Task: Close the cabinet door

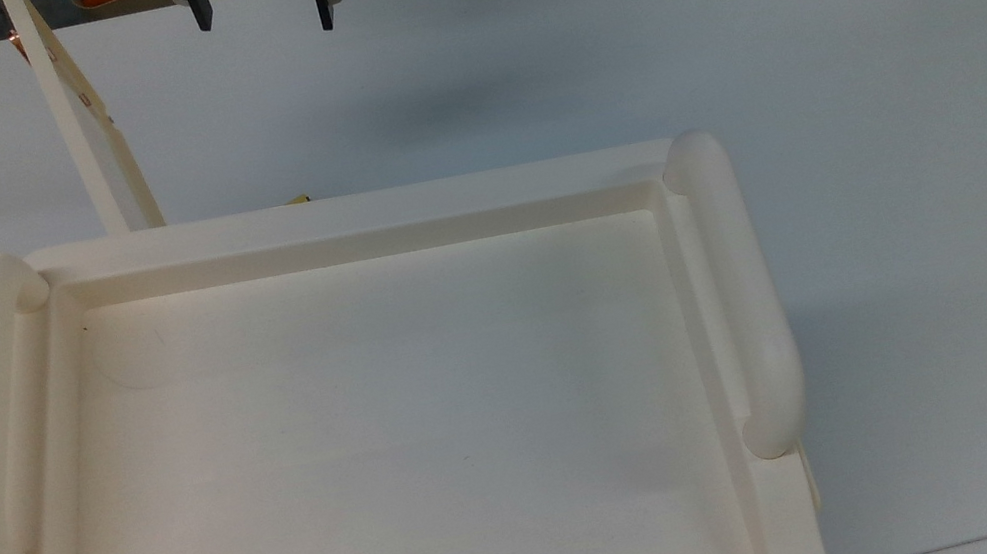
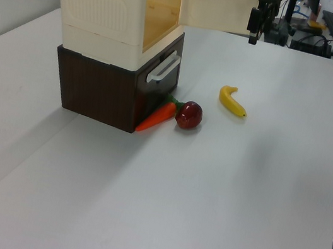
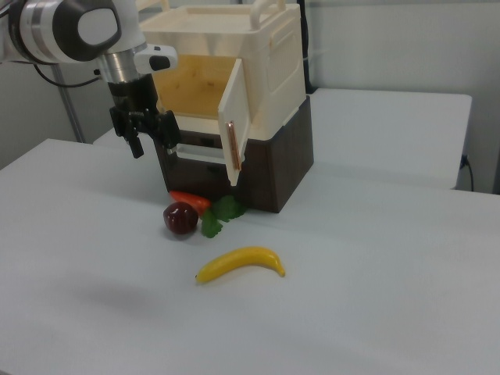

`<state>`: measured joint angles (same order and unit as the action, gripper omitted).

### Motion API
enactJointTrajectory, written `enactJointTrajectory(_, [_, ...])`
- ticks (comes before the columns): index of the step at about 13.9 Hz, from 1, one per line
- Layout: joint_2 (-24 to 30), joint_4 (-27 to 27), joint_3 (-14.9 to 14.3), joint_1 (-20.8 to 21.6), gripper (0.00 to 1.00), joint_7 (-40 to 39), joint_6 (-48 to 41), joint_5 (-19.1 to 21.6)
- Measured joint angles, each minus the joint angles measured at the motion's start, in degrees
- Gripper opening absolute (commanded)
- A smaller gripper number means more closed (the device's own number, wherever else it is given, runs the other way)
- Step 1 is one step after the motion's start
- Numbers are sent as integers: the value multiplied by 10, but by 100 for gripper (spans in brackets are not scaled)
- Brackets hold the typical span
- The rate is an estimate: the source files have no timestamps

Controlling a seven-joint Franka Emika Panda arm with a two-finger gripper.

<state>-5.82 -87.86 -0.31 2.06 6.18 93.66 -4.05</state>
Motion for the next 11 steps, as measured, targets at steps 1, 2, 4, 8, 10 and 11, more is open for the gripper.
enactJointTrajectory(1, [1,0,0,-1,100,0,0,0])
enactJointTrajectory(2, [1,0,0,-1,100,-1,-1,0])
enactJointTrajectory(4, [1,0,0,-1,100,-2,-2,0])
enactJointTrajectory(8, [1,0,1,-1,100,-13,-2,0])
enactJointTrajectory(10, [1,0,2,-1,100,-50,-4,0])
enactJointTrajectory(11, [1,0,2,-1,100,-61,-5,0])
